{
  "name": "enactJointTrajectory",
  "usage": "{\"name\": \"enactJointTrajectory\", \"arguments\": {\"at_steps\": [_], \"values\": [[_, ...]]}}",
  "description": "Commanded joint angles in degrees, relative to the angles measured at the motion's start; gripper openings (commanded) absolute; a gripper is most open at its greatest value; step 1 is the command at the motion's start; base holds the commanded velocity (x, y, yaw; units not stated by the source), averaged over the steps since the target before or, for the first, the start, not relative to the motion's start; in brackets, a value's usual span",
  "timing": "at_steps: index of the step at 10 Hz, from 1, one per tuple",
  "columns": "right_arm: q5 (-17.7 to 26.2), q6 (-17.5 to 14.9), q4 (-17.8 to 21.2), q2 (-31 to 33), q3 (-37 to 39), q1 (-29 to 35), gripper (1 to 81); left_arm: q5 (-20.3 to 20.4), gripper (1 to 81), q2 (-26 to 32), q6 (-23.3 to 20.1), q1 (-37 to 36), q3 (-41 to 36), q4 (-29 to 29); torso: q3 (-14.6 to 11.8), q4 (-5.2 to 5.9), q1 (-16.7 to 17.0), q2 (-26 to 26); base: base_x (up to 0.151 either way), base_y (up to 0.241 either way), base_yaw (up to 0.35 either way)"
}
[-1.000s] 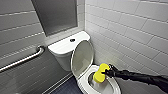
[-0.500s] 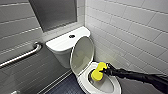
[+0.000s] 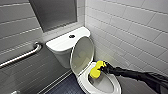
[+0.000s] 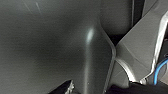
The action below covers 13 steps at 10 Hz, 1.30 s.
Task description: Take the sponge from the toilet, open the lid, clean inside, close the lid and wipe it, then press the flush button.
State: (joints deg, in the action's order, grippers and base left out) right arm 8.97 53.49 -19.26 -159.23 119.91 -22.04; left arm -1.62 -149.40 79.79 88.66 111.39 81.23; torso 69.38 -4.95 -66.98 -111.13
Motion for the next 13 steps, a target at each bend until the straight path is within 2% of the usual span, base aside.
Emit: {"name": "enactJointTrajectory", "arguments": {"at_steps": [1, 3, 5, 7, 8, 13], "values": [[0.3, 0.7, 1.2, -0.8, 1.7, 8.3, 1.0, -1.5, 81.1, 0.6, 0.0, 1.4, -1.4, 0.1, 0.0, 0.0, 0.0, 0.0, 0.0, 0.0, 0.0], [-0.6, 1.7, 1.5, -1.2, 3.4, 7.3, 1.0, -1.3, 81.1, 0.7, 0.0, 1.7, -1.7, 0.1, 0.0, 0.0, 0.0, 0.0, 0.0, 0.0, 0.0], [-3.2, 1.8, 4.1, 0.4, 2.6, 5.0, 1.0, 1.3, 81.1, 1.0, 0.0, 2.1, -1.2, 0.1, 0.0, 0.0, 0.0, 0.0, 0.0, 0.0, 0.0], [-6.7, 2.1, 4.2, 4.8, -2.6, 1.5, 1.0, 1.4, 81.1, 0.5, 0.0, 2.1, -0.8, 0.2, 0.0, 0.0, 0.0, 0.0, 0.0, 0.0, 0.0], [-8.5, 3.4, 4.1, 7.5, -5.0, -0.1, 1.0, 1.4, 81.1, 0.1, 0.0, 2.1, -0.3, 0.2, 0.0, 0.0, 0.0, 0.0, 0.0, 0.0, 0.0], [-11.0, 3.6, 4.3, 16.9, -15.2, -3.8, 1.0, 1.4, 81.1, -0.6, 0.0, 2.1, 0.1, 0.7, 0.0, 0.0, 0.0, 0.0, 0.0, 0.0, 0.0]]}}
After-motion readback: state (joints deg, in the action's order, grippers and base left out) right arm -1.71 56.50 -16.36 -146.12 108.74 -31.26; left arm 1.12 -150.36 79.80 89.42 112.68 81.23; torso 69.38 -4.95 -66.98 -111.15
